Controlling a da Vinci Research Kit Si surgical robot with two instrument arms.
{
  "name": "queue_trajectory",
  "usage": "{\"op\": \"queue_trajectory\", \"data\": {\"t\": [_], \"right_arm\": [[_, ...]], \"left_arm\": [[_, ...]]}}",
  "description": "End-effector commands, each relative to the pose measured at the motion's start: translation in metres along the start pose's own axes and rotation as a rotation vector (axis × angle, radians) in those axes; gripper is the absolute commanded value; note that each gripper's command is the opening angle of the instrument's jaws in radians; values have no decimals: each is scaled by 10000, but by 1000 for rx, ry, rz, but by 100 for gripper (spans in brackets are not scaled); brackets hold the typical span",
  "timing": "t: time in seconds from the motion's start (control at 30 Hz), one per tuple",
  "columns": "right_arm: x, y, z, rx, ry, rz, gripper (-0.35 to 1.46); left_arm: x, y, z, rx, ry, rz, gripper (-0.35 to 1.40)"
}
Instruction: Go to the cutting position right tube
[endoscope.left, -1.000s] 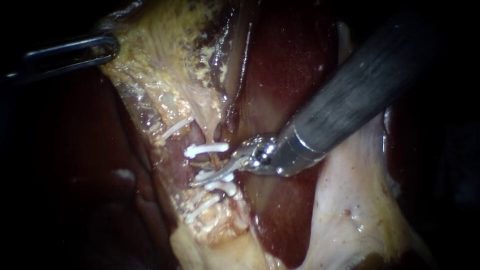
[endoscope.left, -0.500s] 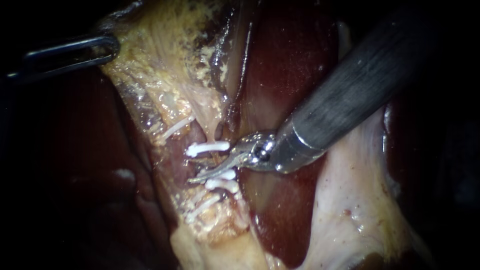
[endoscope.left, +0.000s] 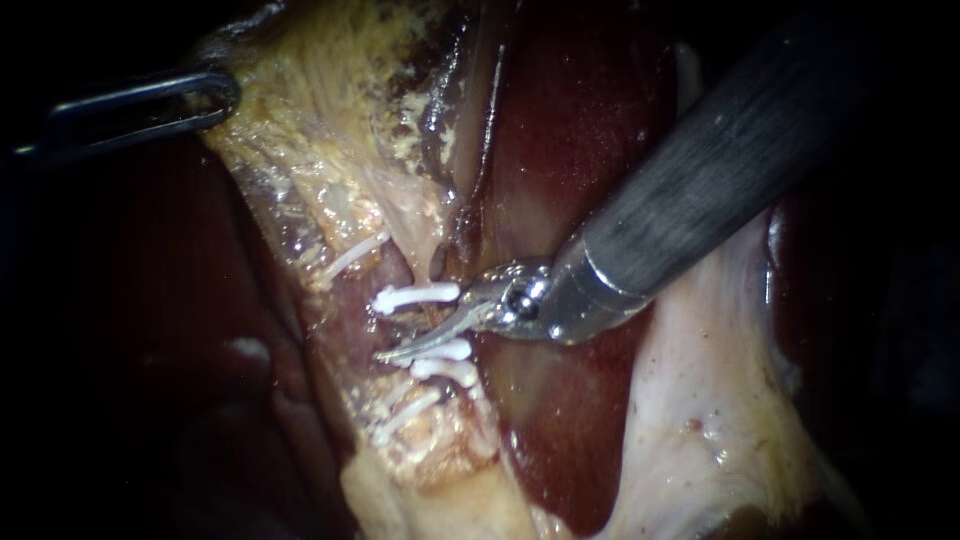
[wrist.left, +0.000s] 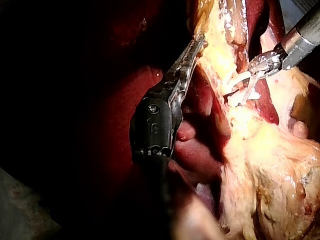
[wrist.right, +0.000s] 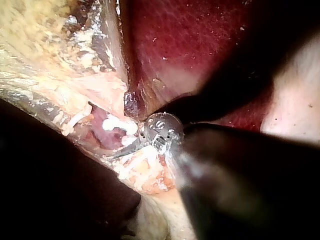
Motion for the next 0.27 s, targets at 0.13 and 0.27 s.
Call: {"op": "queue_trajectory", "data": {"t": [0.13,0.27], "right_arm": [[0,0,0,0,0,0,114],[0,0,0,0,0,0,114]], "left_arm": [[0,0,0,0,0,0,-35],[0,0,0,0,0,0,-35]]}}
